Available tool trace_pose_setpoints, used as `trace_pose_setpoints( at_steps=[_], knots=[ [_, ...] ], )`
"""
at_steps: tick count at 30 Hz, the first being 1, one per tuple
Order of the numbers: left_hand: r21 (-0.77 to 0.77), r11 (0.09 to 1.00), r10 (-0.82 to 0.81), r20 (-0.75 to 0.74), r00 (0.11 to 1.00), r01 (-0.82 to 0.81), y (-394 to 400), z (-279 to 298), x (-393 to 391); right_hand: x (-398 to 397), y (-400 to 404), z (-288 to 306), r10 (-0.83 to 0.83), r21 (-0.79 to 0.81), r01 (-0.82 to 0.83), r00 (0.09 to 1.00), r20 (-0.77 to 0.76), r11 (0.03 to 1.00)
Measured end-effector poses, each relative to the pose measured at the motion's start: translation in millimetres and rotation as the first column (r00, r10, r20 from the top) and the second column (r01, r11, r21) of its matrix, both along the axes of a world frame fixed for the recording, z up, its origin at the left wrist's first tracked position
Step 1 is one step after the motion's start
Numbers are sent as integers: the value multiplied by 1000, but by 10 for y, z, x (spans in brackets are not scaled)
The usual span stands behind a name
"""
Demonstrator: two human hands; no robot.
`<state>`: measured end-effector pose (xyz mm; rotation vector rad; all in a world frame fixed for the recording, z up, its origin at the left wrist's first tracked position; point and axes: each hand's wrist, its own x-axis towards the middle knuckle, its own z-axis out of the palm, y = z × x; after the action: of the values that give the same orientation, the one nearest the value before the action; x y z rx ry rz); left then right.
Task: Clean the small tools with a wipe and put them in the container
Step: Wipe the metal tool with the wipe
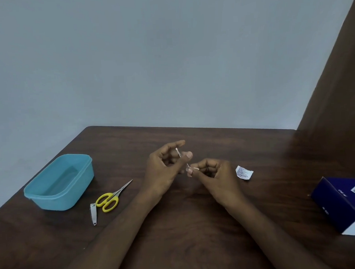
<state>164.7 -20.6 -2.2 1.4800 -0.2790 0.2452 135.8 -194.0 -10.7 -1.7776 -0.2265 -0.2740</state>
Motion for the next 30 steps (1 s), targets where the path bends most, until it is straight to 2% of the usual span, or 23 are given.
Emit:
trace_pose_setpoints(
  at_steps=[2, 6, 10, 15, 21, 25, 28, 30],
  knots=[
    [69, 996, 50, 13, 999, -50, -8, -30, 6, -2, -26, 6, -10, 5, 10, 1000, 9, 1000],
    [-20, 993, 116, 23, 993, -116, 20, -16, -11, 17, -45, 31, -76, 65, 75, 997, 22, 995],
    [23, 986, 161, 57, 985, -163, 107, -19, -24, 86, -106, 0, -153, 104, 151, 988, 6, 983],
    [142, 969, 187, 113, 976, -203, 128, 14, -166, -9, -62, 49, -12, 15, 12, 1000, -23, 1000],
    [134, 942, 292, 121, 949, -307, 111, 40, -232, -140, 47, 55, 81, -72, -79, 996, 22, 994],
    [251, 913, 276, 203, 939, -323, 113, 200, -397, -156, 22, 55, 137, -99, -139, 990, -25, 985],
    [378, 867, 243, 245, 939, -323, 305, 529, -609, -144, 7, 60, 171, -73, -175, 984, -50, 982],
    [417, 832, 283, 250, 926, -366, 530, 760, -679, -159, -7, 61, 172, -69, -175, 984, -51, 982]
  ],
)
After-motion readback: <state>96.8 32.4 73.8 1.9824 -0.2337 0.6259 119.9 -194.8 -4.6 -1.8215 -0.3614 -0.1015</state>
